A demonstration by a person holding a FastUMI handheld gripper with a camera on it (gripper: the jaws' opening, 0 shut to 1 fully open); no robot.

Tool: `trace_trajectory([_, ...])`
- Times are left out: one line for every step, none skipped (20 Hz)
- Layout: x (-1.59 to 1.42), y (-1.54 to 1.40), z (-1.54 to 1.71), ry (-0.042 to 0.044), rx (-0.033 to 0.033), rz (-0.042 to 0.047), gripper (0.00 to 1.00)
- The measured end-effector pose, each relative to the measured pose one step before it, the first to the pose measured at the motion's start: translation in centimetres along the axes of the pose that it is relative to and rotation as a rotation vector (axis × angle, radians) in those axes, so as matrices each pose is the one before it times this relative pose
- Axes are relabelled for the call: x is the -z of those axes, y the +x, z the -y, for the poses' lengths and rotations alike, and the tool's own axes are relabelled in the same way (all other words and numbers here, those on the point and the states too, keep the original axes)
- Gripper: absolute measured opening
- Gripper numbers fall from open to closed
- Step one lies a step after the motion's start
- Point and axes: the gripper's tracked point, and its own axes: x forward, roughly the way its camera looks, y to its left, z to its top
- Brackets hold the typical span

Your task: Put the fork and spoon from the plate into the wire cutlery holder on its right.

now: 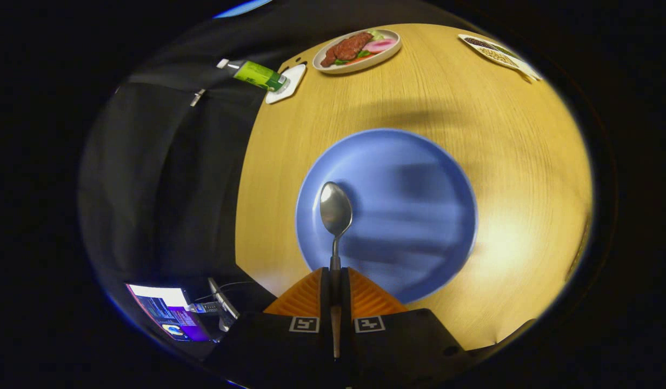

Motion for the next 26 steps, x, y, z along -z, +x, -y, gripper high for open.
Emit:
trace_trajectory([-0.451, -1.222, -0.057, -0.00119, -0.01101, 0.01961, 0.09])
trace_trajectory([-0.400, -1.036, 0.064, 0.00113, -0.00633, 0.02074, 0.09])
trace_trajectory([-0.329, -1.049, 0.007, 0.00076, -0.01002, 0.01260, 0.09])
trace_trajectory([-0.171, -1.049, 0.094, 0.00217, -0.00692, 0.01335, 0.09])
trace_trajectory([-0.316, -0.961, 0.296, 0.01220, -0.00131, 0.01238, 0.09])
trace_trajectory([-0.259, -0.958, 0.149, 0.01810, -0.00908, 0.01066, 0.09])
trace_trajectory([-0.274, -1.193, 0.027, 0.01458, -0.01461, 0.00845, 0.09])
trace_trajectory([-0.142, -1.367, 0.196, 0.00756, -0.00670, 0.01276, 0.09])
trace_trajectory([-0.266, -1.506, 0.441, -0.00101, 0.00112, 0.01106, 0.09])
trace_trajectory([-0.231, -1.589, 0.553, -0.00209, 0.00377, 0.01467, 0.09])
trace_trajectory([-0.421, -1.527, 0.769, -0.00114, 0.00777, 0.01250, 0.09])
trace_trajectory([-0.288, -1.708, 0.886, 0.00476, 0.01047, 0.01714, 0.09])
trace_trajectory([-0.337, -1.504, 0.964, 0.00499, 0.00915, 0.01252, 0.09])
trace_trajectory([-0.302, -1.503, 1.067, 0.00987, 0.01342, 0.01673, 0.09])
trace_trajectory([-0.332, -1.384, 1.392, 0.00970, 0.01790, 0.01268, 0.09])
trace_trajectory([-0.157, -1.445, 1.275, 0.01325, 0.01391, 0.00963, 0.09])
trace_trajectory([-0.221, -1.346, 1.219, 0.01848, 0.01260, 0.00786, 0.09])
trace_trajectory([-0.179, -1.227, 1.257, 0.01495, 0.01428, 0.00360, 0.09])
trace_trajectory([-0.020, -1.229, 1.248, 0.01036, 0.01306, -0.00194, 0.09])
trace_trajectory([0.182, -1.239, 1.199, 0.01043, 0.01377, -0.00575, 0.09])
trace_trajectory([0.120, -1.060, 1.072, 0.01495, 0.01020, -0.01208, 0.09])
trace_trajectory([0.179, -0.988, 0.994, 0.02256, 0.01284, -0.01184, 0.09])
trace_trajectory([0.336, -0.874, 1.024, 0.02193, 0.01013, -0.02795, 0.09])
trace_trajectory([0.335, -0.660, 0.764, 0.02306, 0.00928, -0.02057, 0.09])
trace_trajectory([0.563, -0.547, 1.028, 0.01751, 0.00854, -0.03510, 0.09])
trace_trajectory([0.570, -0.382, 0.976, 0.01953, 0.01483, -0.04410, 0.09])
